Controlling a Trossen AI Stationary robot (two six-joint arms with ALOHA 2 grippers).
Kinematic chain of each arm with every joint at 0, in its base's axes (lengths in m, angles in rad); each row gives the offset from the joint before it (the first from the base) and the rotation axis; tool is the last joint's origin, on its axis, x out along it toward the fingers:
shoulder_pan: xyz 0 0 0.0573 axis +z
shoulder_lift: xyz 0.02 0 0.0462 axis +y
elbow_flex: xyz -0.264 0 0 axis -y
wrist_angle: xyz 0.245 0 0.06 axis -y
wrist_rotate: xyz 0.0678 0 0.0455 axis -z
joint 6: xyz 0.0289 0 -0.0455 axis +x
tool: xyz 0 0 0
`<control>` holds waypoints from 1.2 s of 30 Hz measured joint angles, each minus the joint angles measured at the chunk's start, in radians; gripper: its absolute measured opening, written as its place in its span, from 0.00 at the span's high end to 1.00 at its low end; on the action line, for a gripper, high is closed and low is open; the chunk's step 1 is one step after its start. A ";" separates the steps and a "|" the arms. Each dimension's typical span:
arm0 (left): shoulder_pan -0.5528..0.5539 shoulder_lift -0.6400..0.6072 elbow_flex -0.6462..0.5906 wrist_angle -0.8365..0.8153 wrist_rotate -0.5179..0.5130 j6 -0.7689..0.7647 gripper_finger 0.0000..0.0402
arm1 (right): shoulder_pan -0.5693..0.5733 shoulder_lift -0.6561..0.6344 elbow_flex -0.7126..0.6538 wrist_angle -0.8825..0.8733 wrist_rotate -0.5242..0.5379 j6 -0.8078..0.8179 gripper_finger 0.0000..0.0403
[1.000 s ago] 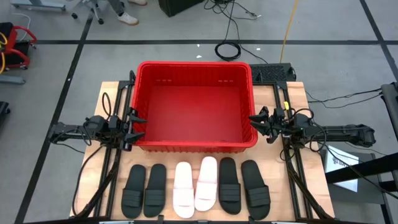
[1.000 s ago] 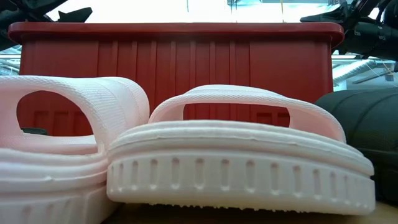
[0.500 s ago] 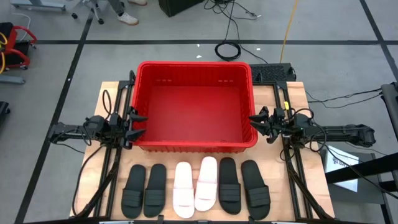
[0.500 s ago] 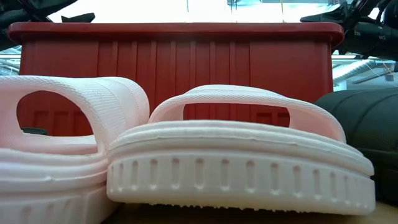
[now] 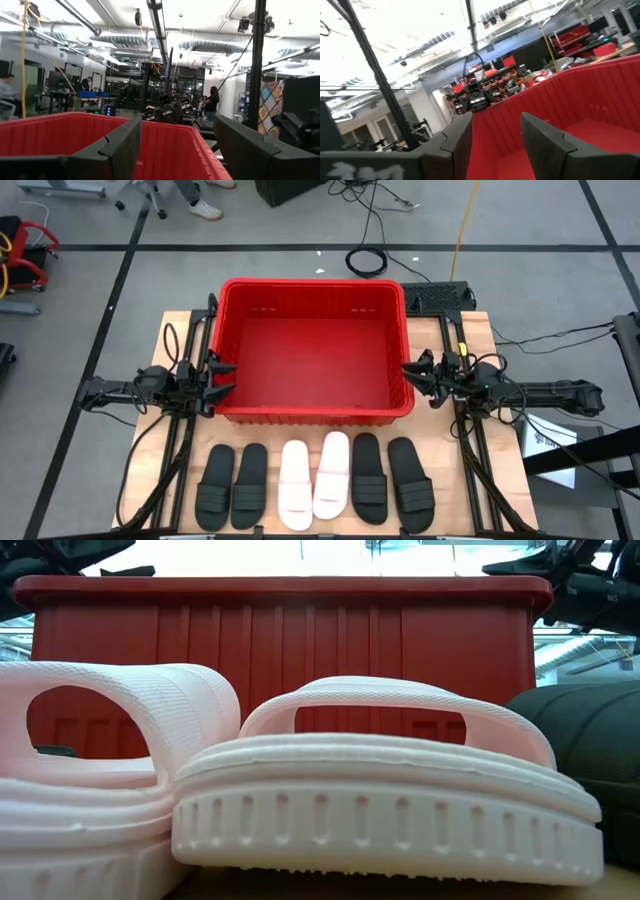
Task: Pick and place slides into bin
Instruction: Put the black slide into the red container
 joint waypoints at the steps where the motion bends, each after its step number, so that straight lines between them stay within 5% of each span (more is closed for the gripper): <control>1: 0.000 0.000 0.000 0.001 0.000 0.016 0.37 | 0.000 0.000 0.000 0.005 0.000 -0.009 0.61; 10: 0.000 0.000 0.000 0.092 -0.006 0.093 0.37 | 0.000 -0.001 0.000 0.204 -0.007 -0.056 0.61; 22: 0.000 0.000 0.018 0.185 0.035 0.097 0.37 | 0.000 0.003 0.000 0.227 -0.035 -0.101 0.61; 29: 0.000 0.026 0.185 -0.019 0.032 0.123 0.37 | 0.000 0.011 0.099 0.251 -0.201 -0.157 0.61; 36: -0.001 0.212 0.390 -0.074 0.137 0.219 0.37 | 0.000 0.048 0.270 0.068 -0.297 -0.244 0.61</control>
